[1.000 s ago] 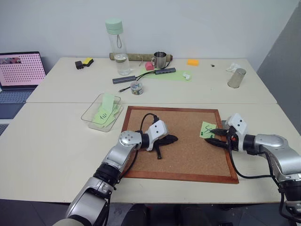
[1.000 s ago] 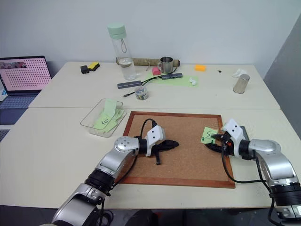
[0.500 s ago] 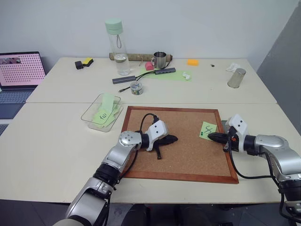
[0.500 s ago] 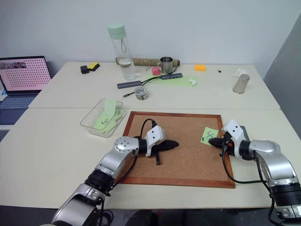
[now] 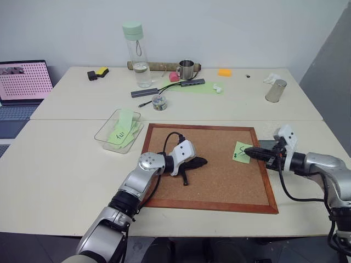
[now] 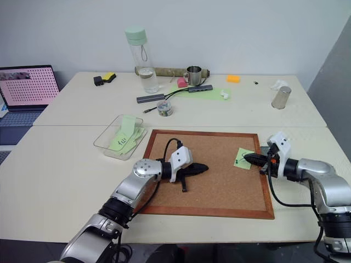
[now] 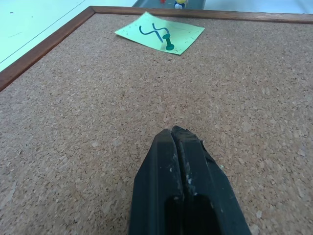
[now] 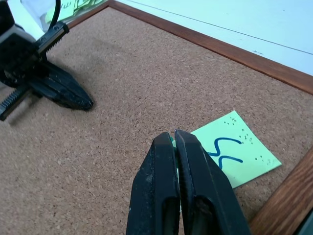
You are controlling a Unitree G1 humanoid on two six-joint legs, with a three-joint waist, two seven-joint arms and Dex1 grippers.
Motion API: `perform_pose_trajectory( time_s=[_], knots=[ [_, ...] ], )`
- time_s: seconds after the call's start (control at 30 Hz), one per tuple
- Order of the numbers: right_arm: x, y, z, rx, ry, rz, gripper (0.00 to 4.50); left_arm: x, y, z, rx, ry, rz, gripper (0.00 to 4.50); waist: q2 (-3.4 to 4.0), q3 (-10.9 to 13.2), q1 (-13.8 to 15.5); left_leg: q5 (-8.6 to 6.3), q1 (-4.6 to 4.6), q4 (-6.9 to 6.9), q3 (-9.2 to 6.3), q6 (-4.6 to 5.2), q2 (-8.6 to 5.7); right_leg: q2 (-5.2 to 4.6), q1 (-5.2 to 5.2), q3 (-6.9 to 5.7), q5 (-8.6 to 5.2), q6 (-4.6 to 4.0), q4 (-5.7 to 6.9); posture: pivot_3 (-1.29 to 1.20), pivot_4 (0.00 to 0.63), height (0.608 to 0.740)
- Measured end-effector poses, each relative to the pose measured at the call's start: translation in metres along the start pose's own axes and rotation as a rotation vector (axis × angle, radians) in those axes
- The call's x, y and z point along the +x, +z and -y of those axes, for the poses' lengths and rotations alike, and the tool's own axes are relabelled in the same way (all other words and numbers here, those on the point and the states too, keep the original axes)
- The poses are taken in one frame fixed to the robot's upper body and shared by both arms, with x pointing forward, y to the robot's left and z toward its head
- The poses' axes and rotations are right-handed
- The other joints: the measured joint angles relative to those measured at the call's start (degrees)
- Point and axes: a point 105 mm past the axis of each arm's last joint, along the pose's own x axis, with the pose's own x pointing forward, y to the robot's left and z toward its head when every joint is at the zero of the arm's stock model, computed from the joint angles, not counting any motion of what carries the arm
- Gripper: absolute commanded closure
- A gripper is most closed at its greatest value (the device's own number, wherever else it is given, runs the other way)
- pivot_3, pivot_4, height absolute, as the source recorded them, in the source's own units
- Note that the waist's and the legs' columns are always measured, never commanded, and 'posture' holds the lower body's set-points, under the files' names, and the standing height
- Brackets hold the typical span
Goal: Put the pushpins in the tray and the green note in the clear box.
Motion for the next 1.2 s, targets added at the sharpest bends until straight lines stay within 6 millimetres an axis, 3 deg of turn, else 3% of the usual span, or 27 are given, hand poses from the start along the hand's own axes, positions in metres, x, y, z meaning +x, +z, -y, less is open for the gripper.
perform_pose_trajectory(
  time_s=[0.23,0.4,0.6,0.8,1.07,1.2],
  knots=[
    [-0.005,0.005,0.002,0.052,-0.014,0.022,4.44,0.0,0.0,0.0,0.001,0.0,-0.001,4.5,0.0,0.0,0.01,0.0,-0.01,0.0,0.0,0.0,0.0,0.0,0.0,0.0,0.0,0.0,0.0,0.0,0.15,0.74],
    [-0.025,0.007,0.035,0.045,-0.224,0.025,4.44,0.0,0.0,0.0,0.001,0.0,-0.001,4.5,-0.01,-0.02,0.01,0.0,0.0,-0.01,0.01,0.0,0.0,0.0,0.0,0.0,0.0,0.0,0.0,0.0,0.15,0.74],
    [-0.035,-0.015,0.072,0.06,-0.449,-0.062,4.44,0.0,0.0,0.0,0.003,0.0,-0.003,4.5,0.02,-0.06,0.0,0.0,0.0,-0.02,0.04,0.0,0.0,0.0,0.0,0.03,0.0,0.0,0.01,0.0,0.15,0.74],
    [-0.033,-0.03,0.079,0.068,-0.484,-0.113,3.3,0.0,-0.001,0.0,0.004,-0.001,-0.004,4.5,0.05,-0.08,-0.01,0.0,0.0,-0.02,0.06,0.0,0.0,0.0,0.0,0.04,0.0,0.0,0.02,0.0,0.15,0.74],
    [-0.029,-0.016,0.074,0.02,-0.461,-0.078,1.75,0.0,-0.001,0.0,0.005,0.0,-0.004,4.5,0.05,-0.08,-0.01,0.0,0.0,-0.02,0.05,0.0,0.0,0.0,0.0,0.04,0.0,0.0,0.02,0.0,0.15,0.74],
    [-0.028,-0.002,0.061,-0.089,-0.389,-0.071,1.62,0.0,-0.001,0.0,0.005,-0.001,-0.004,4.5,0.05,-0.08,-0.01,0.0,0.0,-0.02,0.04,0.01,0.0,0.0,0.0,0.02,0.0,0.01,0.0,0.0,0.15,0.74]
  ],
)
